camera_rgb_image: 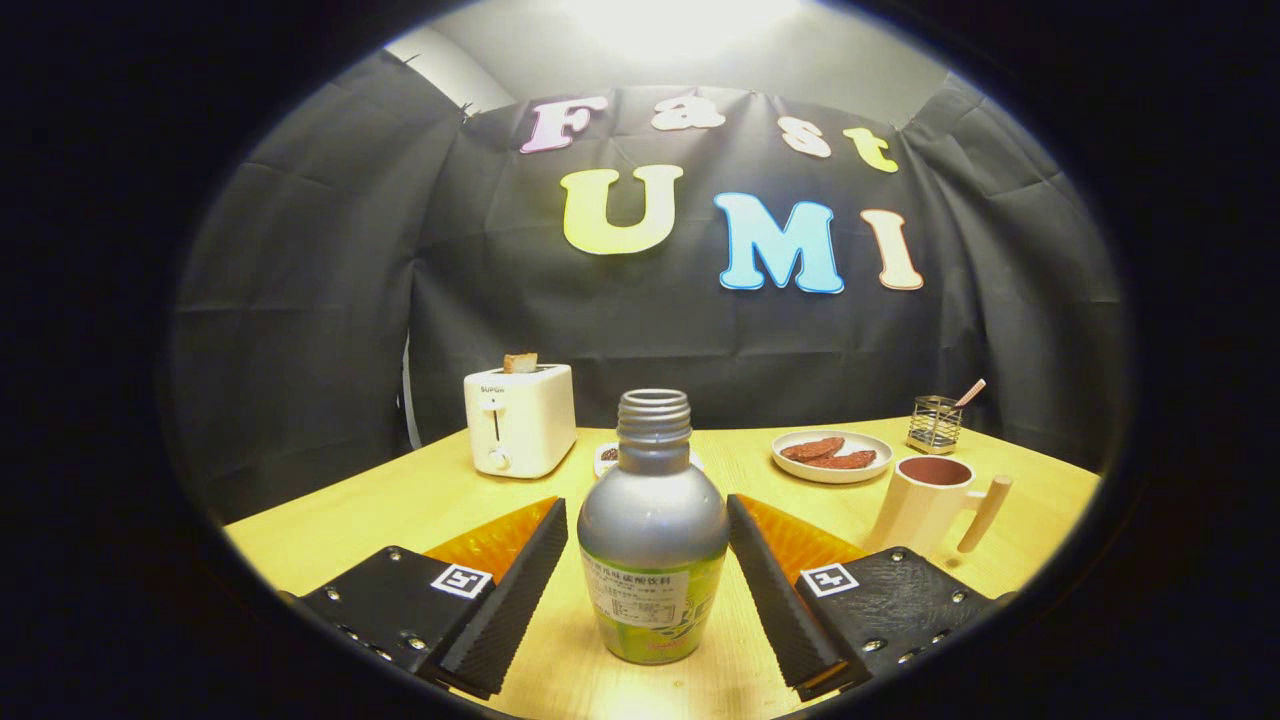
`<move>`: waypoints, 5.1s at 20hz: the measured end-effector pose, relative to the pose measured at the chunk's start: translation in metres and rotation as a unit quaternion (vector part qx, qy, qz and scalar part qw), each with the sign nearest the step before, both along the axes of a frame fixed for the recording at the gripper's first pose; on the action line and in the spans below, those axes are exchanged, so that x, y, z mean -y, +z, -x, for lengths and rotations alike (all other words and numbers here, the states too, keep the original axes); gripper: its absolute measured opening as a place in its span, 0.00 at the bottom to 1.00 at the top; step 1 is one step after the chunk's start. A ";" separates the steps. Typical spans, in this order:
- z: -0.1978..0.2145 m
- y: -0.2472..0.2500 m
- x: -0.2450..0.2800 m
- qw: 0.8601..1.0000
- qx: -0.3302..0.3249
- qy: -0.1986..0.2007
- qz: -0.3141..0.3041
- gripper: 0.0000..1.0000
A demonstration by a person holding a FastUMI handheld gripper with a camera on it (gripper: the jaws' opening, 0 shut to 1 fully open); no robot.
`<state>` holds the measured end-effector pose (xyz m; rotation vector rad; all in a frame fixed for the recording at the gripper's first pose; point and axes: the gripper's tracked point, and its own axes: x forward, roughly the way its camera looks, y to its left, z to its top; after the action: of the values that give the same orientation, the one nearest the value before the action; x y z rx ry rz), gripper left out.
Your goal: Take the bottle from table, then pour the juice into the cup, finally place the bottle on the coaster
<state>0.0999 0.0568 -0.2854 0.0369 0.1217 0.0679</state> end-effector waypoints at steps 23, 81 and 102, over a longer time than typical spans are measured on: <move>-0.015 0.016 0.043 0.997 0.001 -0.027 -0.075 0.80; -0.060 0.063 0.135 0.659 0.041 -0.037 -0.750 0.79; -0.061 0.076 0.132 0.593 0.072 -0.021 -0.801 0.79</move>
<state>0.1605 -0.0750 -0.2097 1.8894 -0.1481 0.1161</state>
